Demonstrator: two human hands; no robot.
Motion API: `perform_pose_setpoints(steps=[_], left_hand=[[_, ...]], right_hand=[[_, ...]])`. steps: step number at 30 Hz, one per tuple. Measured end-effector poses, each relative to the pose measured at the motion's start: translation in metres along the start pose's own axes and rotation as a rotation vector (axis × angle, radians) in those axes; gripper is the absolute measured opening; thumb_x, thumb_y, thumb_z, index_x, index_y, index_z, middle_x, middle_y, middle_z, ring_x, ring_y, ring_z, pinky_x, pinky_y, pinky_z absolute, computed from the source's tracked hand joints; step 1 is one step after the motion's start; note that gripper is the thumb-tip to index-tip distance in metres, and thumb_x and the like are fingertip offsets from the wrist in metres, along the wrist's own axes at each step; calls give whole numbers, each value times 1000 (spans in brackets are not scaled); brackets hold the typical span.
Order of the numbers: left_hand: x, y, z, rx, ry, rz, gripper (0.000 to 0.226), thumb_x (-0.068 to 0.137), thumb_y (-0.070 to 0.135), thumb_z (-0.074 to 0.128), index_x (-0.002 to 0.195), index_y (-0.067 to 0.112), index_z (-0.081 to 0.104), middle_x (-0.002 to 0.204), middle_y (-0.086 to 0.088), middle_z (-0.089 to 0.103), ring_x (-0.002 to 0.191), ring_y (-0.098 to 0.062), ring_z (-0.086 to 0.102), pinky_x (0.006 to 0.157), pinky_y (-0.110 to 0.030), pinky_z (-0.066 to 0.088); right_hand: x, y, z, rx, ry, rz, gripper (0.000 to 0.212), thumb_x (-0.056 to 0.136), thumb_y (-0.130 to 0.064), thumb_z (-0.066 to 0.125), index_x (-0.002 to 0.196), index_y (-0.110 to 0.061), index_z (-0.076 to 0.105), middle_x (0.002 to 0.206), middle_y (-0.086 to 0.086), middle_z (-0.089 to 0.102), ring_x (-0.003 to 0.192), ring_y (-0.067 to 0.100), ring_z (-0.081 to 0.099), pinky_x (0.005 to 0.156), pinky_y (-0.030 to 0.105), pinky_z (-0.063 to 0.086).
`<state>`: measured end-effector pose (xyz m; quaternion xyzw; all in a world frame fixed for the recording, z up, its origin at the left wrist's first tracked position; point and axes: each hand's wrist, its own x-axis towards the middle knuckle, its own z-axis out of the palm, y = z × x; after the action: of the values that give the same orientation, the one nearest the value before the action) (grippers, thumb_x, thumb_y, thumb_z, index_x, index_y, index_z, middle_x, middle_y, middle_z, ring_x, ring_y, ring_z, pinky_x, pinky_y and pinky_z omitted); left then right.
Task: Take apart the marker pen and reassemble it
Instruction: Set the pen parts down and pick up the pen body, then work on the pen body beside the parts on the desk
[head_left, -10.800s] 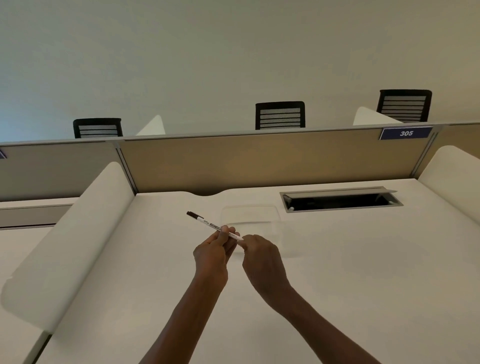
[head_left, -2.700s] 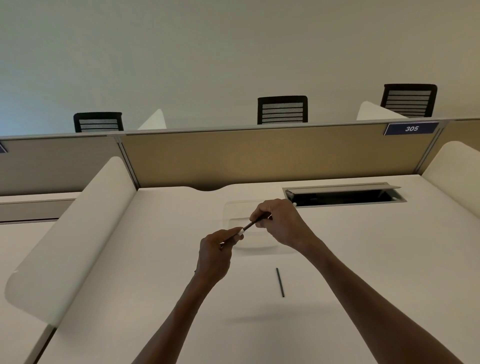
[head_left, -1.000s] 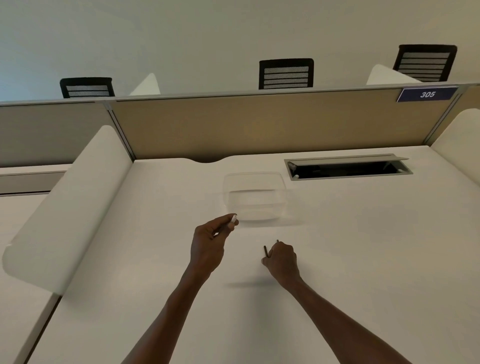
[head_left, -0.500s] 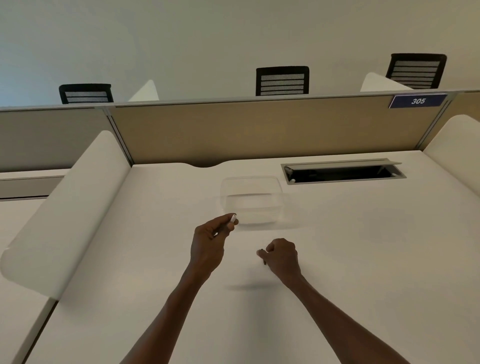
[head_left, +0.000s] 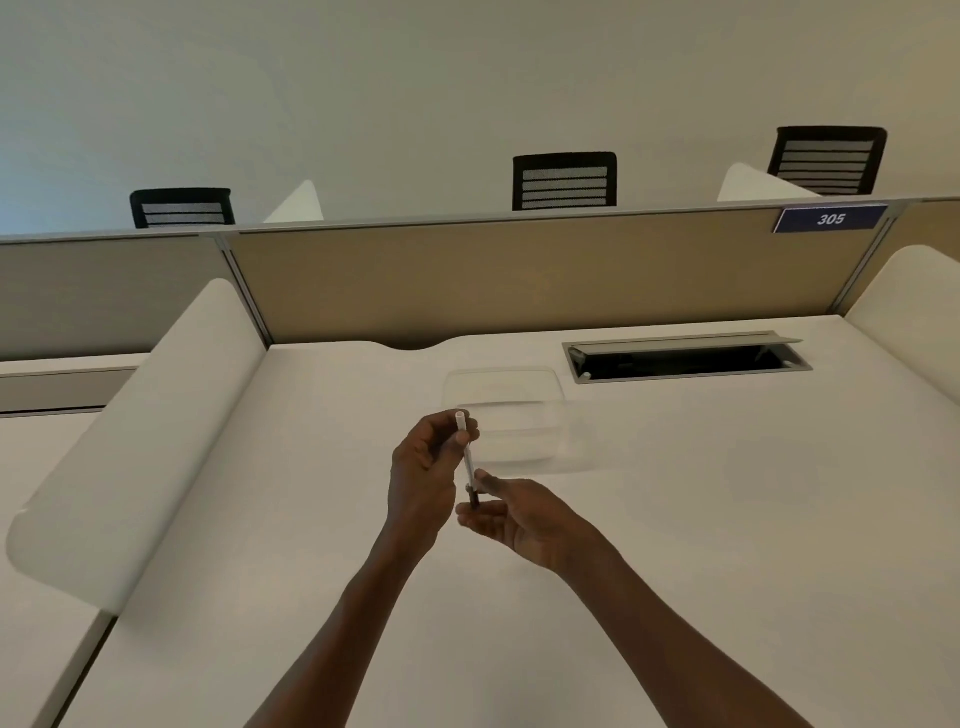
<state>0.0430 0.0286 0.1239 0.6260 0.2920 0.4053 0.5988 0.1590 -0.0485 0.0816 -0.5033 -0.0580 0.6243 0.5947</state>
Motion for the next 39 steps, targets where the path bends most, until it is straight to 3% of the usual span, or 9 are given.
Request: perform_pose_setpoints(steps=[6,15,17,20,23,26,30,36,39], left_hand=[[2,1,-6,-40,30,23,18,95,5,59,104,18,66,101,-2,75,107,-20,68,94,-36,51],[0,-14,-15,129,50,38,20,95,10,60,107,24,68,107,10,74,106,-6,67,91,-28,53],[-1,-26,-22,270,76,33,21,95,13,61,113,24,67,111,14,73,106,1,65,92,-24,53],[-7,-57,-41,533,82,-10,34,98,19,58,132,16,57,135,2,62,128,-13,55,107,-26,41],[-16,-92,-64,808,-38,-83,60,101,34,49,152,10,29,161,-6,26,151,-20,16,121,-37,18],[-23,-123,-84,1037,-127,-85,71,102,42,41,155,6,10,165,-10,-2,152,-23,-9,123,-42,3],[-33,-149,-102,1219,-196,-125,80,99,54,35,155,6,1,164,-10,-12,151,-24,-14,123,-44,0],[-41,-168,-109,1273,-208,-173,85,95,63,20,154,6,-4,164,-7,-10,151,-19,-12,123,-41,-1],[-43,-169,-109,1280,-201,-148,87,93,65,15,154,6,-3,164,-6,-11,151,-18,-12,123,-40,-2]], right_hand=[[5,0,3,477,71,-12,28,67,3,79,91,10,66,78,19,66,63,24,67,55,25,58],[12,-6,7,581,117,-78,8,86,3,67,89,8,63,79,25,69,67,28,73,55,26,61],[14,-5,3,565,164,-113,8,86,3,67,89,9,63,75,23,70,65,27,73,55,26,60],[15,-3,-6,525,229,-153,8,87,4,66,88,11,63,78,23,70,66,27,73,56,27,61],[17,1,-14,474,272,-181,6,86,6,66,86,11,64,86,23,68,73,29,71,60,28,61],[20,6,-17,416,300,-227,14,85,11,64,98,13,61,88,22,64,75,30,68,60,28,61],[25,8,-19,314,381,-296,41,86,12,64,124,8,49,88,18,63,71,28,67,72,32,62],[35,5,-16,50,533,-434,41,86,4,68,123,-2,51,96,14,60,69,27,70,82,32,57],[40,3,-11,-220,612,-591,37,87,-1,67,121,-6,51,95,14,63,68,26,71,72,20,54]])
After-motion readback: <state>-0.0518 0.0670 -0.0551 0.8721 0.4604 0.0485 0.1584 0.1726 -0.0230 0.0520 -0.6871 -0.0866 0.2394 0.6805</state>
